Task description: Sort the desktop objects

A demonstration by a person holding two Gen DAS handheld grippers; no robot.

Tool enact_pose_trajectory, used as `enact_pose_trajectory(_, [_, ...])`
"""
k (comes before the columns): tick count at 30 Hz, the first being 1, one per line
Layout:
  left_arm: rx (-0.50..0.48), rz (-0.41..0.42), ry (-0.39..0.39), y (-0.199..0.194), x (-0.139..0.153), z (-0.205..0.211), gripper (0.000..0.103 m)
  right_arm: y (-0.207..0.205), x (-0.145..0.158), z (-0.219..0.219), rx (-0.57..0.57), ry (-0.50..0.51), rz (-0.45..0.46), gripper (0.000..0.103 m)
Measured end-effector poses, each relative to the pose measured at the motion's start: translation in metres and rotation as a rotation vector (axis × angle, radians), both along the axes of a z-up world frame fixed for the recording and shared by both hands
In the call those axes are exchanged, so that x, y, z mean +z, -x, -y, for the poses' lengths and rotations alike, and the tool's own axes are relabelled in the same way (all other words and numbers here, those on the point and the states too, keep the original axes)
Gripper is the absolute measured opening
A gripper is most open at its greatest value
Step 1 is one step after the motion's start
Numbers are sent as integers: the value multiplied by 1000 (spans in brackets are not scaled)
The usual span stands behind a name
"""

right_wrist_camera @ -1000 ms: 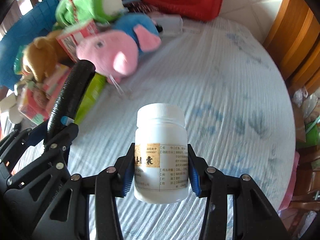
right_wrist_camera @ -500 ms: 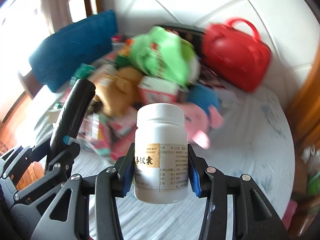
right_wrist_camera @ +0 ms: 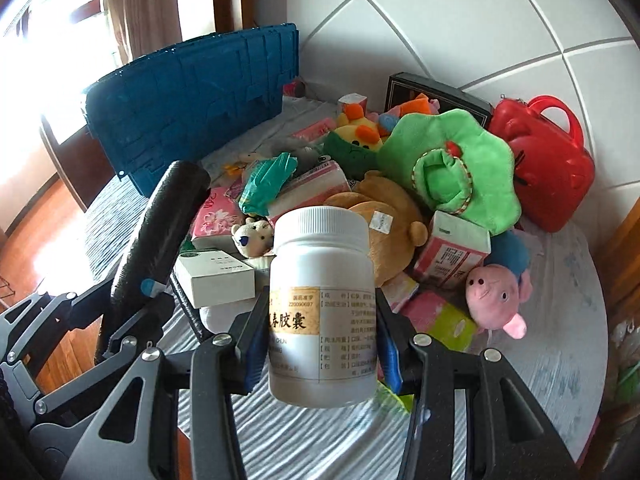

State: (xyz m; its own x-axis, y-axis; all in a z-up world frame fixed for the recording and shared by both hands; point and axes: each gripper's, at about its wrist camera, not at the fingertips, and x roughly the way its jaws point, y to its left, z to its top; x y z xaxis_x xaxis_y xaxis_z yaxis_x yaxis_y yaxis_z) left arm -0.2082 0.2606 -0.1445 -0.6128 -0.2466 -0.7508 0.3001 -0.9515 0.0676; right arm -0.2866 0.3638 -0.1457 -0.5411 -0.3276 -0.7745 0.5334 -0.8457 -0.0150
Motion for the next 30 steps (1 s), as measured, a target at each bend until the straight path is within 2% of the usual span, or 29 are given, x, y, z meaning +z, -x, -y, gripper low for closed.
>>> enact_pose_trajectory(7, [-99,32,-12,10,-14,56,34,-4,-5,38,-134,-45,20,46])
enact_pose_trajectory(18, [-178,29,-16,46,-22,99,34,19,-8,89,-209,-76,14,46])
enact_pose_trajectory(24, [-239,10,1,83,-17,134,34,49,-3,122,-263,-58,-1,46])
enact_pose_trajectory(30, [-289,-29,23,109,3,175,34,71,11,152,-321,-38,-22,45])
